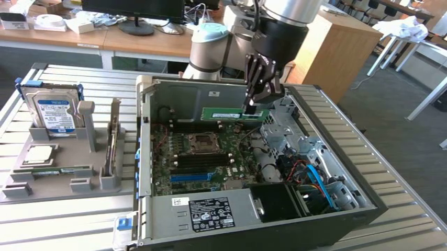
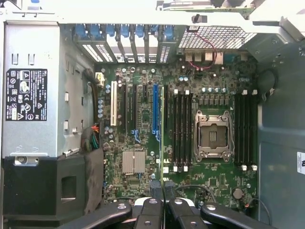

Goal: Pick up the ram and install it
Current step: 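Pick up the ram and move it above insertion slot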

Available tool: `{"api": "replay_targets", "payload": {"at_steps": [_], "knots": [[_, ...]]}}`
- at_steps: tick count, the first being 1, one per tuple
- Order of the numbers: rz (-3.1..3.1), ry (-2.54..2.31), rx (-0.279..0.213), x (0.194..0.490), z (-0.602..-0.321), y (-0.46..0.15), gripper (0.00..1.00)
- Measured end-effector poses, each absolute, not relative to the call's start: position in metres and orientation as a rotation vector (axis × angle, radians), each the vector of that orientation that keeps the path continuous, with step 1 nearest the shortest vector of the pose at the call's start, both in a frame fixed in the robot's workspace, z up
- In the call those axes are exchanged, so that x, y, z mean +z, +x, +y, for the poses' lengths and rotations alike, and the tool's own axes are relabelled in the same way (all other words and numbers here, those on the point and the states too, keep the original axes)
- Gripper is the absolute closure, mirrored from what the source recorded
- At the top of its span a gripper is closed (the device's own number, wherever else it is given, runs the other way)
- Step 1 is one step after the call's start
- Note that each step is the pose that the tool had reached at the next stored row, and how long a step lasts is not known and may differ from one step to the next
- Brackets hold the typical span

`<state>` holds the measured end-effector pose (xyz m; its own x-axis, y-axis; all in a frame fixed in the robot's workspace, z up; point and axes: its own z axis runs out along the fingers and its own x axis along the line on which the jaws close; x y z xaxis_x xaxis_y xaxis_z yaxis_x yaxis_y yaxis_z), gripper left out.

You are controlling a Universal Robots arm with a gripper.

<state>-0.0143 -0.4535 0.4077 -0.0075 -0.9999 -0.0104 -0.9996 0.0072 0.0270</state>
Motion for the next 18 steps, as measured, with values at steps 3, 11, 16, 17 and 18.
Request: {"api": "replay_targets", "payload": {"at_steps": [3, 11, 16, 17, 18], "knots": [[-2.222, 2.214, -0.030, 0.408, -0.453, -0.016, 0.88], [-2.224, 2.218, -0.024, 0.407, -0.453, -0.026, 0.88], [-2.225, 2.223, -0.017, 0.406, -0.453, -0.036, 0.88], [-2.225, 2.224, -0.016, 0.406, -0.453, -0.038, 0.88], [-2.225, 2.225, -0.016, 0.406, -0.453, -0.040, 0.88]]}}
